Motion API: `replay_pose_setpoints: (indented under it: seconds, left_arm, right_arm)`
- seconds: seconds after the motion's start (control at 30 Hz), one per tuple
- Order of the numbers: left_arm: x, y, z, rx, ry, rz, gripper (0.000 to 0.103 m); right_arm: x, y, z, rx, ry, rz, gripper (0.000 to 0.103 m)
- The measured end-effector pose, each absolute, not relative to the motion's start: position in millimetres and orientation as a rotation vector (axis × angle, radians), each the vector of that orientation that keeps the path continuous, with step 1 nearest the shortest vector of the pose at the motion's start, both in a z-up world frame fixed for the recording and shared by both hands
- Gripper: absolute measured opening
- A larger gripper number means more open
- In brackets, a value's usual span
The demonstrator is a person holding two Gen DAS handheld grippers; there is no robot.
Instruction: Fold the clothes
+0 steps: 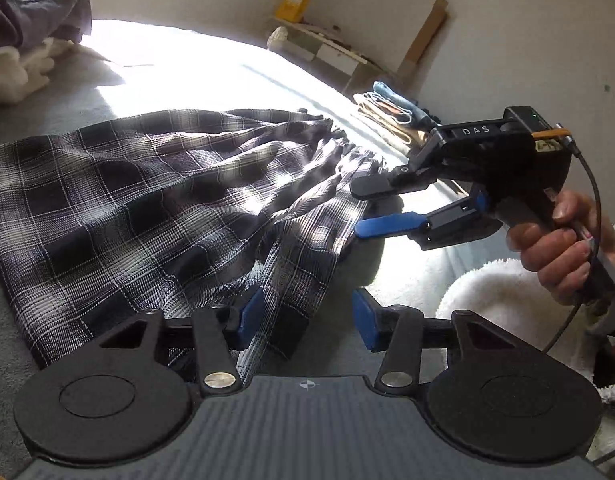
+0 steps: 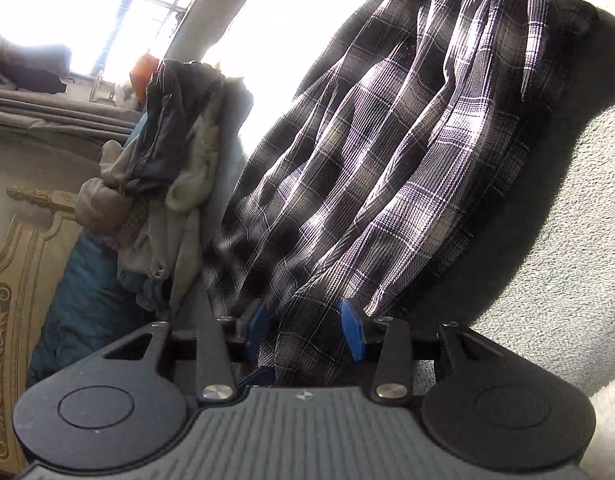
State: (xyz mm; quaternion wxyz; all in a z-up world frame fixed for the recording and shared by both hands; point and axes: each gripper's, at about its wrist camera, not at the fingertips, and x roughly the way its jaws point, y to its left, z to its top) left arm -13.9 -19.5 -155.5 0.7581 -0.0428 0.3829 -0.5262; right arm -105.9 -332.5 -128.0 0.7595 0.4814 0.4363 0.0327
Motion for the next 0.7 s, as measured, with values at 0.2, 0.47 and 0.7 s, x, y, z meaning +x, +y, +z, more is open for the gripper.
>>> replay_pose_setpoints:
  seconds: [0.2,0.47,0.7]
  left_arm:
    - [-20,-12,-152,-0.09,0.812,-1.143,0.045]
    - [-18,-10,-153,-0.094,0.794,-1.117,0.042]
    - [-23,-19,-157,-0.034,0.793,-1.107,0.03]
  right_arm:
    - [-106,-318,-128,0.984,0.969,0.08,0.044]
    - [-95,-296,-129,0.905,0.991,0.102,0.044]
    - [-92,-287,-131,0.873,1.006,0.106,0.044]
